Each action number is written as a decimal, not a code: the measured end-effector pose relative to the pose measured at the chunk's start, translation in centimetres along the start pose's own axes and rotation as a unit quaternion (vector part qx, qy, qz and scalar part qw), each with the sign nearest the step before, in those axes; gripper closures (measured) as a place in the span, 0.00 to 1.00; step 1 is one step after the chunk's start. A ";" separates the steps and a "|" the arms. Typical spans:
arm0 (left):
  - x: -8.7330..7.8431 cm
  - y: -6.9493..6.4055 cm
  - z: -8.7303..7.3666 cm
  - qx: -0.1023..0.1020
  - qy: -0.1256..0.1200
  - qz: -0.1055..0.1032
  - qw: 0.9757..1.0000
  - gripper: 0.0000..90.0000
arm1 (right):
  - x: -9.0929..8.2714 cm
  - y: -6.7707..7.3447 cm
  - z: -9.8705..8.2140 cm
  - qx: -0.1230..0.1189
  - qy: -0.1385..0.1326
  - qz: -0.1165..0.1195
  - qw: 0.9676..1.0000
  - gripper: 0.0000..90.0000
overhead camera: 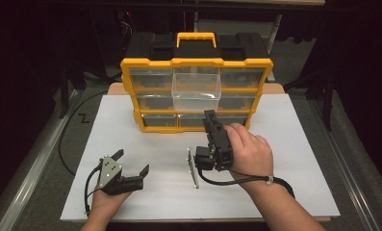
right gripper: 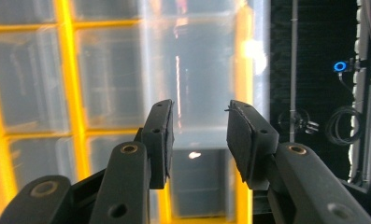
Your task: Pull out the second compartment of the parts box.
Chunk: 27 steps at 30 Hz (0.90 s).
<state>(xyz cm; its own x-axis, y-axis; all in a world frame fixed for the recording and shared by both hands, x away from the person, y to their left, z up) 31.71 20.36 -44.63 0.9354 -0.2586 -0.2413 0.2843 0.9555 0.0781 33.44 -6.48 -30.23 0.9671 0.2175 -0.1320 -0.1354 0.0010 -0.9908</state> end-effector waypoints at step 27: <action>0.2 0.4 -0.3 -0.006 0.011 0.008 1.000 0.00 | 1.1 12.9 -11.3 -0.003 0.080 0.116 0.990 0.32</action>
<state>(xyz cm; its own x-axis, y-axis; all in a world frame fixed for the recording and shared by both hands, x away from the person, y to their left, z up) 31.93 20.76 -44.97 0.9351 -0.2393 -0.2614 0.2659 0.9614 0.0712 35.22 -17.22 -43.48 0.9318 0.0536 -0.3589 -0.3574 -0.0365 -0.9333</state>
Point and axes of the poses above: each handheld gripper's, and its own axes: x roughly forward along the jaws, z roughly out of its top, y roughly to its left, the point moved 3 cm from there along x, roughly forward along the jaws, and after that the axes turned 10 degrees about z, right-handed, at the moved point
